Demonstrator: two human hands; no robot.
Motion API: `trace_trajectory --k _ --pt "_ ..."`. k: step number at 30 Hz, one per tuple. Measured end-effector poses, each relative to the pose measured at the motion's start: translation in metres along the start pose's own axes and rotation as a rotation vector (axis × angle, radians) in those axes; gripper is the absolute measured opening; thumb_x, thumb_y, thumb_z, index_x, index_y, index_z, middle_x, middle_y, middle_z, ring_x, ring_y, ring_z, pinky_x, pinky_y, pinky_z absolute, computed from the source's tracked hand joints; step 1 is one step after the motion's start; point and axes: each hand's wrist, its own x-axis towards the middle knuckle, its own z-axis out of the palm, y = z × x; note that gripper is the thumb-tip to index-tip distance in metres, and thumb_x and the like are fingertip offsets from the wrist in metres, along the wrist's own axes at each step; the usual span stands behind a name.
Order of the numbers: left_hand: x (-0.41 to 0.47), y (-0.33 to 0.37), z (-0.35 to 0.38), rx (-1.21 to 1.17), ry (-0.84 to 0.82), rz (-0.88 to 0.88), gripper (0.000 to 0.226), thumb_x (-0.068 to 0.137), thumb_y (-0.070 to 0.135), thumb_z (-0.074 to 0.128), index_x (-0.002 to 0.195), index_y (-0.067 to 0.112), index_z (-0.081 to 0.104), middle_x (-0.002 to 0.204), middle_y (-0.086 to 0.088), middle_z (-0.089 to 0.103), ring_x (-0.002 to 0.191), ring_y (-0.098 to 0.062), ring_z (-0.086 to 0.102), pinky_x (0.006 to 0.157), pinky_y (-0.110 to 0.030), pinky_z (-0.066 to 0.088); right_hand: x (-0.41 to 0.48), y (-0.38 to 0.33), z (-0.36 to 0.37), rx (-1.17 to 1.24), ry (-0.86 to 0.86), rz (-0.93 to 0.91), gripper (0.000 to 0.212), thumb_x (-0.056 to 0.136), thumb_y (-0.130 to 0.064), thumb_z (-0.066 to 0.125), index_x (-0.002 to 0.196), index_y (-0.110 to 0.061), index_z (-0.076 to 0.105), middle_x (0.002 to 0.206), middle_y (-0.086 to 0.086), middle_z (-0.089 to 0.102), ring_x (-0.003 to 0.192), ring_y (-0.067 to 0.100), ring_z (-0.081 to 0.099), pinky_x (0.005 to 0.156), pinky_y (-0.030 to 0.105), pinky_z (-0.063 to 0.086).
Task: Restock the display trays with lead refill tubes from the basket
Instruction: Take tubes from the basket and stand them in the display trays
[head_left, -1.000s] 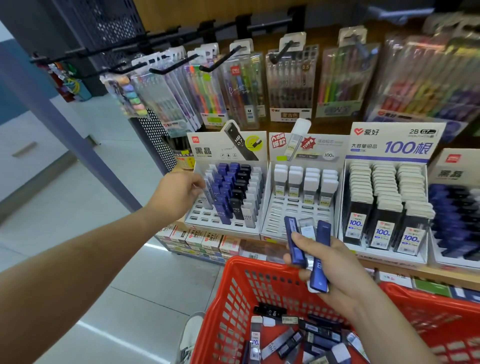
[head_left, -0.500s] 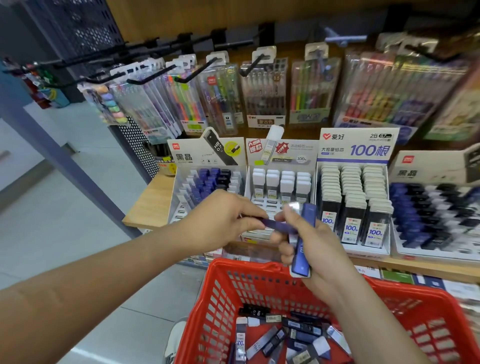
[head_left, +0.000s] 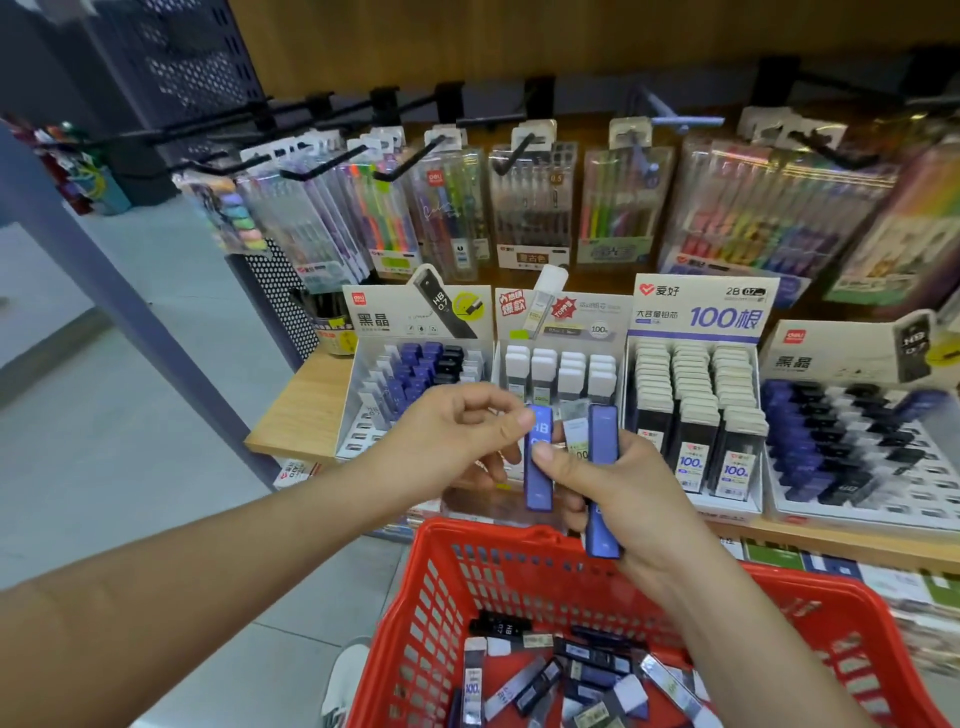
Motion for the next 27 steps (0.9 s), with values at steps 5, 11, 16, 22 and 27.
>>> trace_trajectory --k 5,11,16,22,27 --pt "-0.01 -0.002 -0.022 0.023 -0.079 -0.026 0.013 0.083 0.019 0.069 0.094 0.013 0.069 0.078 -0.017 0.069 0.059 -0.016 0.061 0.061 -0.03 0.057 -0.003 0.001 0.019 -0.164 -0.062 0.041 0.027 0.077 -0.029 0.076 0.089 -0.008 0.065 0.052 0.001 0.05 0.044 0.014 0.042 0.044 0.025 0.039" --pt "-0.001 -0.024 -0.099 0.086 0.326 0.033 0.011 0.09 0.003 0.06 0.094 0.008 0.068 0.078 -0.018 0.067 0.056 -0.014 0.061 0.058 -0.022 0.057 0.007 0.021 0.021 0.546 0.07 0.393 0.018 0.092 -0.001 0.054 0.109 -0.002 0.061 0.077 0.012 0.055 0.051 0.018 0.049 0.041 0.023 0.046" --pt "0.007 -0.061 -0.128 0.372 0.471 0.019 0.017 0.087 0.002 0.064 0.084 0.017 0.068 0.089 -0.017 0.068 0.07 -0.02 0.064 0.073 -0.029 0.058 0.01 0.032 0.024 0.52 0.115 0.408 0.021 0.091 0.01 0.051 0.109 0.007 0.062 0.075 0.017 0.058 0.06 0.023 0.057 0.054 0.034 0.06" --pt "0.013 -0.074 -0.123 0.602 0.47 0.016 0.011 0.083 0.008 0.071 0.09 0.016 0.074 0.085 -0.001 0.07 0.082 -0.021 0.066 0.082 -0.032 0.054 0.007 0.033 0.03 0.492 0.09 0.421 0.014 0.088 0.0 0.061 0.099 0.007 0.067 0.079 0.019 0.074 0.066 0.025 0.074 0.054 0.034 0.061" --pt "0.017 -0.076 -0.113 0.779 0.436 0.082 0.02 0.09 0.006 0.061 0.105 0.014 0.072 0.095 0.002 0.068 0.089 -0.02 0.061 0.079 -0.025 0.046 0.005 0.036 0.03 0.449 0.058 0.445 0.026 0.094 -0.019 0.059 0.11 0.0 0.066 0.068 0.013 0.067 0.051 0.021 0.065 0.044 0.028 0.054"
